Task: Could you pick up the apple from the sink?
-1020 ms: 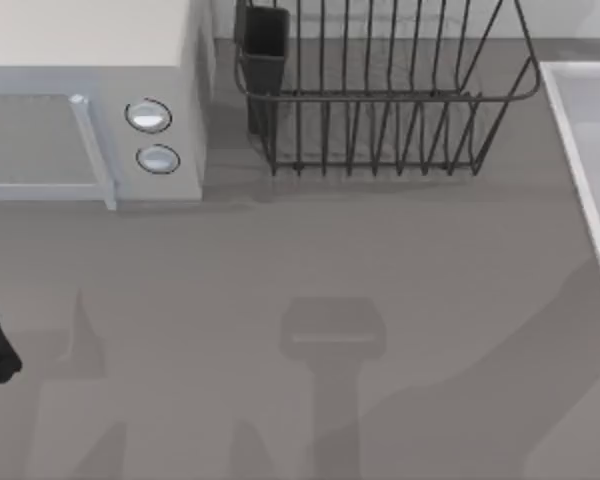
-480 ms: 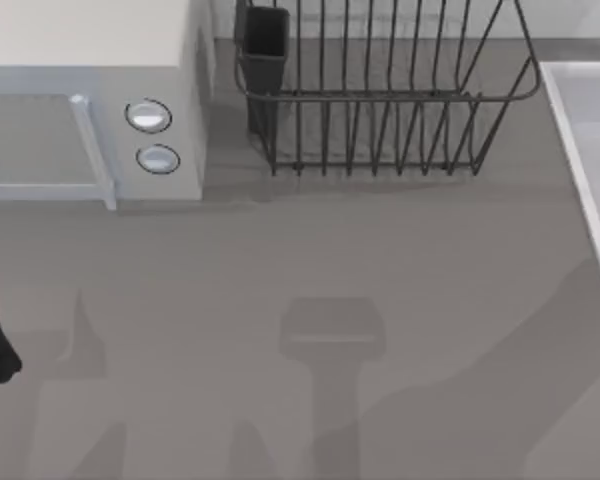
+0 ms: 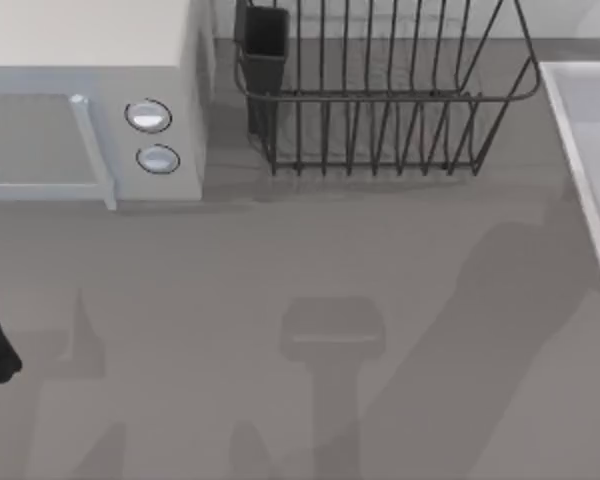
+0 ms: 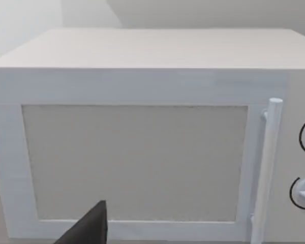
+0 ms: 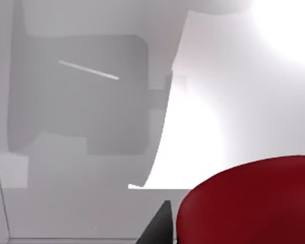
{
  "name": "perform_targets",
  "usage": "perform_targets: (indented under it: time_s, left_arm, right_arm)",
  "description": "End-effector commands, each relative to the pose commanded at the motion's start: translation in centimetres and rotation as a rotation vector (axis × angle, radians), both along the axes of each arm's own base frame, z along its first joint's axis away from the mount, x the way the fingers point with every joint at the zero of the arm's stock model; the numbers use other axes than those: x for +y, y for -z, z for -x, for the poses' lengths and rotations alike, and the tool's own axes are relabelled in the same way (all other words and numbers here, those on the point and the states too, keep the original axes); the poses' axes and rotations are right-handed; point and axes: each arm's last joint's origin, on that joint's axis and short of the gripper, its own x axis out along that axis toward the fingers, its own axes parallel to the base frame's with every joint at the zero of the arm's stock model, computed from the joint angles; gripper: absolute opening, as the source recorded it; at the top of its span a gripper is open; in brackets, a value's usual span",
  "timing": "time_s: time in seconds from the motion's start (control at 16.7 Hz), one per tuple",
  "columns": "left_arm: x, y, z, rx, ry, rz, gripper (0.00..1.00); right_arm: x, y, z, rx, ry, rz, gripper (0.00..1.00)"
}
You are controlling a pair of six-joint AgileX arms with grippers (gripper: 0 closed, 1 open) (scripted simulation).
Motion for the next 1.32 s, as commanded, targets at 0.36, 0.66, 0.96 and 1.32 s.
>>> perform_targets:
  time_s: [0.36, 0.66, 0.96, 1.32]
  left_arm:
    - [0.0, 0.0, 0.0, 0.000, 0.000, 0.000, 1.00]
    - [0.0, 0.0, 0.0, 0.000, 0.000, 0.000, 1.00]
    - [0.0, 0.0, 0.0, 0.000, 0.000, 0.000, 1.00]
    - [0.0, 0.0, 0.0, 0.000, 0.000, 0.000, 1.00]
  right_arm:
    - [0.7, -11.3, 1.9, -0.005, 0.000, 0.002, 0.00]
    - [1.0, -13.3, 2.6, -0.023, 0.000, 0.008, 0.00]
    - [2.6, -13.1, 2.4, -0.015, 0.000, 0.004, 0.00]
    - [15.3, -12.5, 3.8, 0.011, -0.006, 0.000, 0.00]
